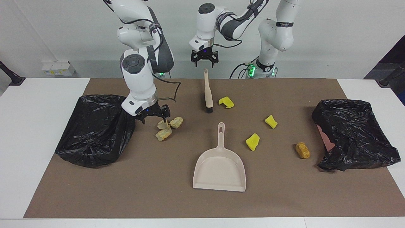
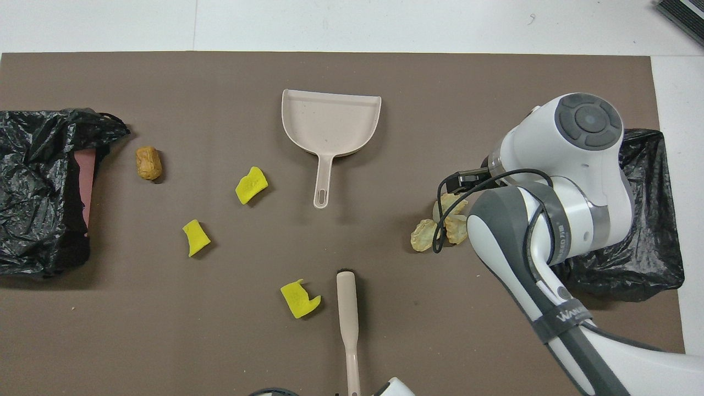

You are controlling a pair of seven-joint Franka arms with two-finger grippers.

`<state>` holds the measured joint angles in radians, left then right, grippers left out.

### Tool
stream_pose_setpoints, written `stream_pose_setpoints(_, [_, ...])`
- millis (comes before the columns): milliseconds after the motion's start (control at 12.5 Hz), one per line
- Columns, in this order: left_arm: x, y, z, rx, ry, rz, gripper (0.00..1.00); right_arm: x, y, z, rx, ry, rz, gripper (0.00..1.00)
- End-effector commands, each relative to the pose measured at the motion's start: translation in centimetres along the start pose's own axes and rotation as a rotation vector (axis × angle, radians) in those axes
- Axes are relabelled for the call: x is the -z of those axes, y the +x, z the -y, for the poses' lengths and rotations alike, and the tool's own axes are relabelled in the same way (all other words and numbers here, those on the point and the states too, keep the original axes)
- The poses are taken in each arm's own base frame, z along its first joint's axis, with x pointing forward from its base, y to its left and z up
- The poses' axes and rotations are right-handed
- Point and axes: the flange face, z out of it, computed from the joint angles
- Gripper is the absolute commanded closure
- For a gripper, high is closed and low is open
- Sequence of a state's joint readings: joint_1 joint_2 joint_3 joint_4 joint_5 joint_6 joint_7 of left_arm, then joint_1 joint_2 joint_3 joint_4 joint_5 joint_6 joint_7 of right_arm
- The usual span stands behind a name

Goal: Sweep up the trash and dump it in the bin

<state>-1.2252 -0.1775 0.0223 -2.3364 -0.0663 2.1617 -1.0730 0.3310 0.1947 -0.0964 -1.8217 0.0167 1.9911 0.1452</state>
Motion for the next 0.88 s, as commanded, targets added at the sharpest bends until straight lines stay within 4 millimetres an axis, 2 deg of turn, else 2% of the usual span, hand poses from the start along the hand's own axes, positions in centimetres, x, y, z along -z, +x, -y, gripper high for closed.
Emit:
stream_pose_setpoints(0, [-2.7,1.0,-0.5,0.034,-0.006,0.006,0.00,-1.3,1.1,0.6,-0.006,0.011,-0.010,0.00])
stream_pose_setpoints(80, [-3.8,1.4,-0.1,0.028,0.014,0.015,0.00,-1.6,1.3,1.5,-0.004,0.031,-0.021,0.00])
stream_pose_setpoints(240, [-6.3,1.9,0.2,0.020,0.062,0.038,0.05,-1.9,1.4,2.1,-0.004,0.039,-0.022,0.00])
stream_pose_setpoints(480, [-6.5,2.2,0.5,0.029,0.072,0.044,0.30,-2.3,1.4,2.8,0.004,0.041,-0.028,0.00])
stream_pose_setpoints(560, [-6.5,3.0,0.9,0.047,0.071,0.043,0.43,-2.3,1.4,2.9,0.002,0.041,-0.030,0.00])
stream_pose_setpoints(721, [-6.1,3.7,1.2,0.054,0.070,0.043,0.95,-2.3,1.4,3.0,0.004,0.041,-0.030,0.00])
stream_pose_setpoints(801, [-5.7,4.7,1.9,0.066,0.071,0.044,1.00,-2.3,1.4,3.0,0.004,0.041,-0.030,0.00])
